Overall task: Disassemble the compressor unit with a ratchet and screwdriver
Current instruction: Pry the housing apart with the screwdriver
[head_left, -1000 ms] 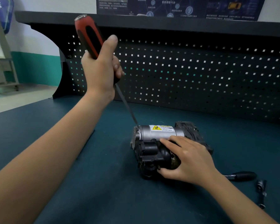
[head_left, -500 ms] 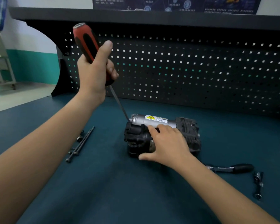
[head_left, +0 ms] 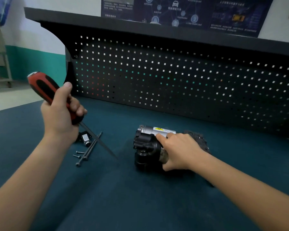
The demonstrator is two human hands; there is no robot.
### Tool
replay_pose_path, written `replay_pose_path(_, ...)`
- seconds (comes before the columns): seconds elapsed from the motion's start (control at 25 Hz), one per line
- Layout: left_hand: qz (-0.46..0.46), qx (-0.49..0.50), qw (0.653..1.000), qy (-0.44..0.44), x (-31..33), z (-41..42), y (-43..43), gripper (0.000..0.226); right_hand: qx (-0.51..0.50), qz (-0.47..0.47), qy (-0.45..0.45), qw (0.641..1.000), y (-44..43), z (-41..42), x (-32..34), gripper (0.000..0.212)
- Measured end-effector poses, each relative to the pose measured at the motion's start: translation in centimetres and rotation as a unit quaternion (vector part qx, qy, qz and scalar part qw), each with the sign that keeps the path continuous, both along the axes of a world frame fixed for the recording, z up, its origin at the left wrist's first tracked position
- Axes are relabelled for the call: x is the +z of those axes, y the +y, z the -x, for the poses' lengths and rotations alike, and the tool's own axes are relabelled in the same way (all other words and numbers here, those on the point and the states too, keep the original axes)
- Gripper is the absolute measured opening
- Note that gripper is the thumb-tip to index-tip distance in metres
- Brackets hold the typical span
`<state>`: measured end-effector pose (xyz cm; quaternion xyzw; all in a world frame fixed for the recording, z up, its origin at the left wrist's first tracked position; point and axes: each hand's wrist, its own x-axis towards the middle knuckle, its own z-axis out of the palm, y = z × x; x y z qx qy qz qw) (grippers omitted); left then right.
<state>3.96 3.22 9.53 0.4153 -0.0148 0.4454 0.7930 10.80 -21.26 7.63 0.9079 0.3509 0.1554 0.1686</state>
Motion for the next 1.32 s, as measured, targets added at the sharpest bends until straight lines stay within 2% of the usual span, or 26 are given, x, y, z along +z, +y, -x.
replay_pose_path(0.12,0.008,-0.008,1.000,-0.007,0.4,0.5,0.4,0.027,0.060,0.012,0.061,0.996,-0.5,0.5,4.2,0.073)
replay_pose_path(0.24,-0.004,-0.016,1.000,-0.010,0.5,0.7,0.0,0.026,0.034,-0.022,0.215,0.976,-0.2,-0.2,8.4,0.076)
replay_pose_path(0.32,-0.001,-0.018,1.000,-0.005,0.5,0.9,-0.2,0.027,0.023,-0.059,0.263,0.963,0.6,-1.9,9.5,0.066)
replay_pose_path(0.52,0.043,-0.024,0.999,0.012,0.3,0.9,0.1,0.030,0.013,-0.108,0.265,0.958,1.6,-6.4,9.1,0.038)
replay_pose_path(0.56,0.046,-0.021,0.999,0.012,0.2,0.8,0.1,0.030,0.012,-0.114,0.277,0.954,1.4,-6.7,9.0,0.039)
replay_pose_path(0.68,0.050,-0.008,0.998,0.025,0.0,0.8,-0.1,0.031,0.005,-0.120,0.274,0.954,1.3,-6.5,8.6,0.066)
replay_pose_path(0.72,0.052,-0.007,0.998,0.028,-0.1,0.7,-0.3,0.031,0.006,-0.114,0.234,0.966,1.4,-6.2,8.1,0.071)
replay_pose_path(0.84,0.052,-0.009,0.998,0.028,-0.3,0.7,-0.5,0.031,0.029,-0.034,0.016,0.999,2.0,-4.8,5.2,0.089)
replay_pose_path(0.92,0.049,-0.007,0.998,0.025,-0.2,0.8,-0.6,0.032,0.024,0.002,-0.042,0.999,2.5,-4.6,4.2,0.104)
replay_pose_path(1.12,0.047,-0.006,0.998,0.037,-0.9,0.5,-0.6,0.033,-0.027,-0.045,0.029,0.998,3.0,-8.4,5.5,0.085)
replay_pose_path(1.2,0.050,0.003,0.998,0.045,-0.8,0.5,-0.3,0.033,-0.054,-0.066,0.095,0.992,3.4,-10.8,5.1,0.077)
replay_pose_path(1.32,0.071,0.020,0.996,0.045,-0.9,0.5,0.4,0.032,-0.096,-0.137,0.227,0.960,3.6,-13.9,4.3,0.083)
